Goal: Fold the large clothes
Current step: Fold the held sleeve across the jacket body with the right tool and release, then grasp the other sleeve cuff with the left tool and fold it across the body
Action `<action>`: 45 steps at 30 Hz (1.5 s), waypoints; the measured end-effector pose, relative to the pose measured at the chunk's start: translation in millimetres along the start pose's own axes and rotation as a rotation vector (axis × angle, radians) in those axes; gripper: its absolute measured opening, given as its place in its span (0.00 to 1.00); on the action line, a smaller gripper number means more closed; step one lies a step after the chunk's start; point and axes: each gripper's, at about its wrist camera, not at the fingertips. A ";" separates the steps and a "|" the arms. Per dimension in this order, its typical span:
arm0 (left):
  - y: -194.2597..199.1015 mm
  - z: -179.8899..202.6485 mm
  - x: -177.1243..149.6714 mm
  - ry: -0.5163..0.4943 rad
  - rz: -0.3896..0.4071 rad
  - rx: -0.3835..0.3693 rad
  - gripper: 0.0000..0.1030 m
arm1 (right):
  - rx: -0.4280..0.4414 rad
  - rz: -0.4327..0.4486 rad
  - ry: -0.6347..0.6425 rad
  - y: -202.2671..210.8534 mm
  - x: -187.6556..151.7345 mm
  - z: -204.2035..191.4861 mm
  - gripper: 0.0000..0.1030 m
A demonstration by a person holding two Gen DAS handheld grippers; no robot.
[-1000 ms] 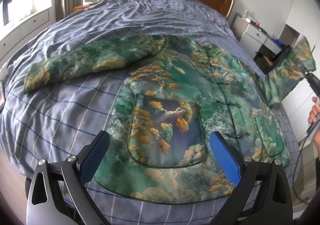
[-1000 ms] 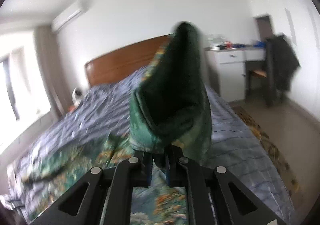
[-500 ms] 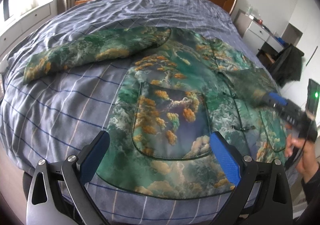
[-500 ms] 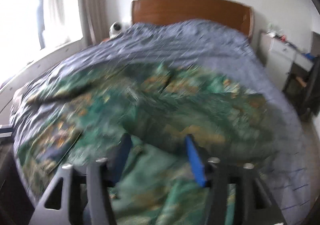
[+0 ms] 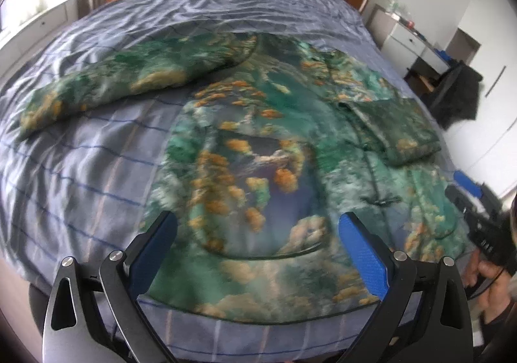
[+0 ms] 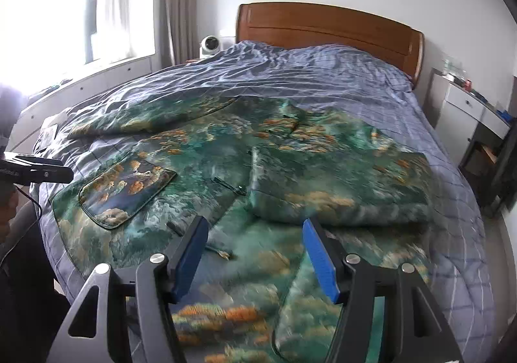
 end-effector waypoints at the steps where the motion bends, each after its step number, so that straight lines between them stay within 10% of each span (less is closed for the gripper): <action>1: -2.5 3.4 5.7 0.005 -0.005 -0.030 0.97 | -0.010 0.002 -0.011 3.7 -1.1 2.4 0.61; 12: -123.0 109.9 59.4 0.023 -0.233 -0.426 0.97 | -0.075 0.032 -0.192 42.0 -22.0 31.8 0.62; 19: -203.8 141.9 62.2 0.020 -0.320 -0.244 0.64 | -0.066 0.027 -0.218 48.0 -30.9 33.0 0.62; 22: -211.5 151.6 61.9 -0.017 -0.347 -0.232 0.13 | -0.065 0.014 -0.217 48.9 -36.0 33.1 0.62; 37: -192.4 176.9 171.8 -0.191 -0.048 -0.181 0.05 | -0.105 0.051 -0.231 55.3 -21.3 57.0 0.62; 45: -275.3 147.9 145.4 -0.182 -0.155 -0.109 0.05 | -0.179 0.015 -0.177 23.5 2.4 114.2 0.62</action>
Point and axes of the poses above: each gripper's, at about its wrist camera, not at the fingertips, and y roughly against the way its jaws point, z to its right, x to its top, and after that the axes turned 11 degrees about z, right-handed
